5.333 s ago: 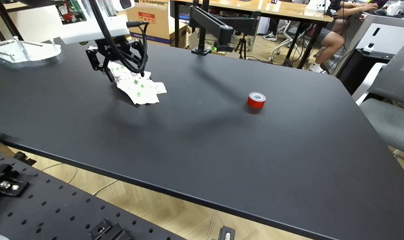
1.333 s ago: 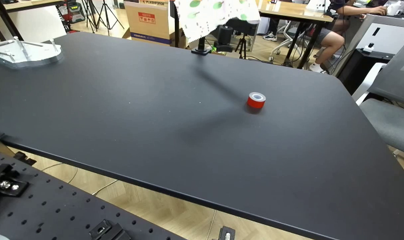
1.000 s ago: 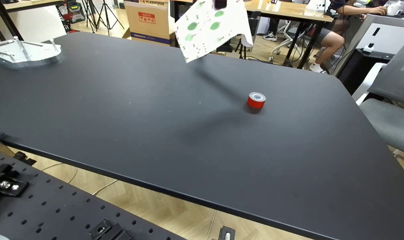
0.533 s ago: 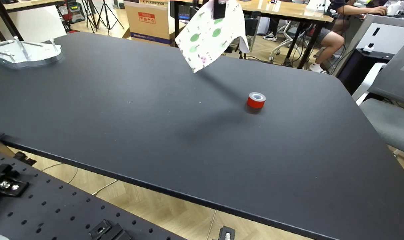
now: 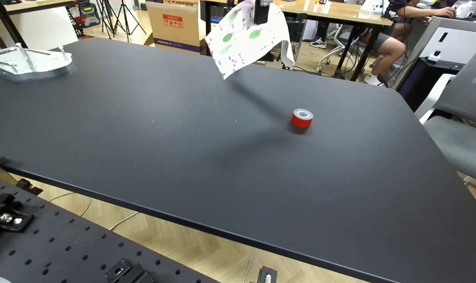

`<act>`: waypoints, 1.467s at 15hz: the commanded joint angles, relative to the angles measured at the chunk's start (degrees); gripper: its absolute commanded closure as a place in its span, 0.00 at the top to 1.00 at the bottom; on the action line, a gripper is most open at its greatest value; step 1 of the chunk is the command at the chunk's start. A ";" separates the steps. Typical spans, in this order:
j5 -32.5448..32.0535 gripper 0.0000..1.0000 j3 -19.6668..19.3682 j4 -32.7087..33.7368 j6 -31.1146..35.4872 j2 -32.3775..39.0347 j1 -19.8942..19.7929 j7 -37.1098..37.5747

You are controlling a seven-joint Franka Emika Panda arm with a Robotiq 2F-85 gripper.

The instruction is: Hang the cloth on the black stand

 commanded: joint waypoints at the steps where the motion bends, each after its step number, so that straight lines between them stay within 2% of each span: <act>1: 0.17 0.89 0.95 -0.45 -1.07 -2.93 0.90 -0.10; 2: 0.05 0.97 1.38 -0.73 -1.00 -3.74 1.17 -0.12; 3: -0.04 0.99 1.78 -0.88 -0.93 -4.38 1.38 -0.14; 11: -0.94 1.00 4.35 -2.51 -0.91 -7.47 2.21 -1.62; 12: -1.25 1.00 4.57 -2.78 -2.45 -7.62 2.52 -3.19; 15: 1.63 1.00 3.11 -2.19 -9.96 -7.61 4.95 -14.66; 20: -0.16 1.00 1.36 -0.10 -20.65 -7.45 6.09 -30.25; 21: 0.15 1.00 2.05 -1.59 -16.90 -6.74 5.46 -25.66; 22: 0.14 1.00 1.74 -1.30 -18.20 -6.88 5.57 -27.94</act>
